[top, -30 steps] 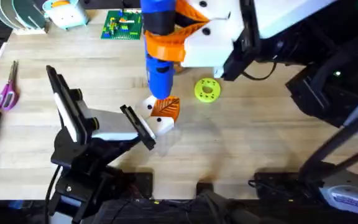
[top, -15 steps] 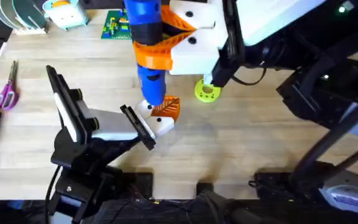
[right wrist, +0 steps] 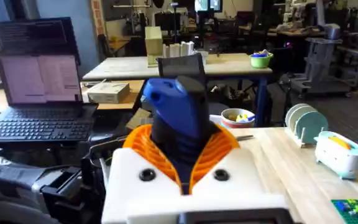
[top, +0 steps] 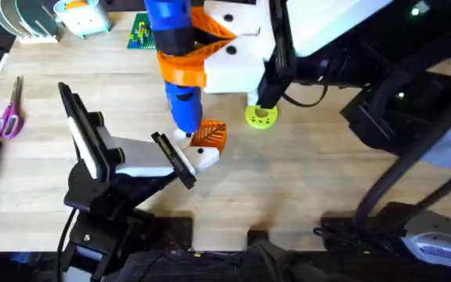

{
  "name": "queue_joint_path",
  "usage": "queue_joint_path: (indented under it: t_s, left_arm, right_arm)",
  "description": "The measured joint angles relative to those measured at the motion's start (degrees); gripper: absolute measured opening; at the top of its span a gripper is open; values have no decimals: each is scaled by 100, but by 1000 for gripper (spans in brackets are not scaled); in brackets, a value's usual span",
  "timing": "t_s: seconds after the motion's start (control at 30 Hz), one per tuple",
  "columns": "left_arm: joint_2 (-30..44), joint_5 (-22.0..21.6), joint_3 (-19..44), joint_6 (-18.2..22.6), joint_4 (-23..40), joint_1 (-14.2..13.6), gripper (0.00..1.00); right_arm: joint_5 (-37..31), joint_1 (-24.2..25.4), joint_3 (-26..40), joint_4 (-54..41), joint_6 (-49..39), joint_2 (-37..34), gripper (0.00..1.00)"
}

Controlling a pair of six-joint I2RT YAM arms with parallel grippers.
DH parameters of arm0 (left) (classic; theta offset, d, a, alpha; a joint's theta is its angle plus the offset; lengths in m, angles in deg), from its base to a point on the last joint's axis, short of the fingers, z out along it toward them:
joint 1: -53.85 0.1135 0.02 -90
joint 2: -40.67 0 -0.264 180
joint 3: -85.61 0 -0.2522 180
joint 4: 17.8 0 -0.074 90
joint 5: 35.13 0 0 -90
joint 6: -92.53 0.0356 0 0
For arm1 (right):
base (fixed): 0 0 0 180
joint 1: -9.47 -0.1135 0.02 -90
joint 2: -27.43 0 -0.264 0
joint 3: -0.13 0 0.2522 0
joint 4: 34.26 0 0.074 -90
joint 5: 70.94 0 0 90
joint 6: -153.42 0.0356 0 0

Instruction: Pick up the gripper from the table and insert it into the empty holder that is missing its gripper. Then pick up a screw, insert it into the mounting hole, and use the screwdriver to tighten it. Finally, clean up the table by picking up the vegetable and placing it into the bucket.

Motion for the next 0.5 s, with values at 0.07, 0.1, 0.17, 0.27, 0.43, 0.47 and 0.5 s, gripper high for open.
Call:
queue_joint_path:
  t_s: [0.07,0.1,0.17,0.27,0.43,0.47,0.5]
  left_arm:
    - [2,2,0,1,0,0,17]
    - [1,0,0,0,0,0,17]
    - [2,0,0,0,0,0,17]
    - [2,0,0,1,0,0,17]
    - [2,0,0,-1,0,0,17]
    - [2,0,0,1,0,0,17]
    - [2,0,0,1,0,0,17]
  right_arm:
    - [0,0,31,11,0,-10,24]
    - [0,0,52,11,0,-24,24]
    - [0,0,85,11,0,-65,24]
    - [-15,0,95,7,0,-99,24]
    - [-42,-24,98,7,0,-107,24]
    - [-42,-41,98,7,0,-106,24]
    - [-43,-64,98,7,0,-106,24]
